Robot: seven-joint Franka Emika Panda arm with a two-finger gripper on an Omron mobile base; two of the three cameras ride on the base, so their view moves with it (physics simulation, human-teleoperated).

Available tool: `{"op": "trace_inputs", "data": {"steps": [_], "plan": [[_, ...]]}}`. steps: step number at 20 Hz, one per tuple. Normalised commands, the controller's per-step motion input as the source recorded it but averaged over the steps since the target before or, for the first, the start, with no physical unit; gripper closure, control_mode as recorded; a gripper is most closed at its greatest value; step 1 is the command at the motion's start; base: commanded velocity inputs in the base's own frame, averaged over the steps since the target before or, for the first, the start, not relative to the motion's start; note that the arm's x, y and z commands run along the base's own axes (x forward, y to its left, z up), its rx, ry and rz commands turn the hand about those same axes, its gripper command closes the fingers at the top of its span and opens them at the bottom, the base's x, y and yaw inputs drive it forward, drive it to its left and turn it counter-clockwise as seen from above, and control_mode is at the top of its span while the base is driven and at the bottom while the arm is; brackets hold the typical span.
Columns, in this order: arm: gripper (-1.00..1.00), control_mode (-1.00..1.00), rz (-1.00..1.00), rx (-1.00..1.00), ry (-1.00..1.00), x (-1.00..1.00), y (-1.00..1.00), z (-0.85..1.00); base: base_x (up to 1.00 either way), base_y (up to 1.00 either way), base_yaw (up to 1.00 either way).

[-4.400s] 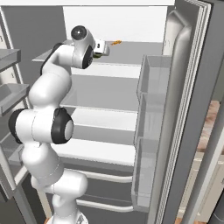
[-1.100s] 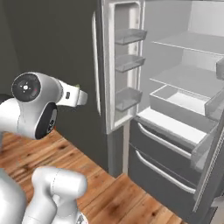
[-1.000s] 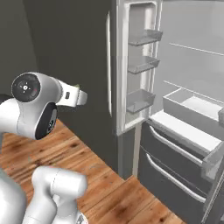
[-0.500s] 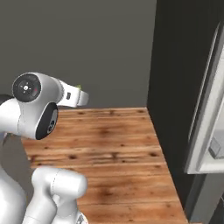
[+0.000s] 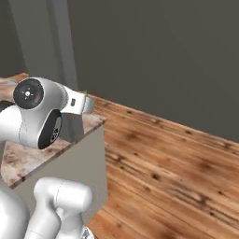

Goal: Take the lemon wedge from the fridge and place it on the plate with fish on the dining counter.

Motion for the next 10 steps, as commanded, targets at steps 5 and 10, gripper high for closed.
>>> {"op": "trace_inputs", "data": {"steps": [5, 10], "plan": [[1.0, 1.0, 0.0, 0.0, 0.0, 0.0, 0.0, 0.0, -0.63, 0.0, 0.75], [1.0, 1.0, 0.0, 0.0, 0.0, 0.0, 0.0, 0.0, -0.42, 0.0, 0.87]]}}
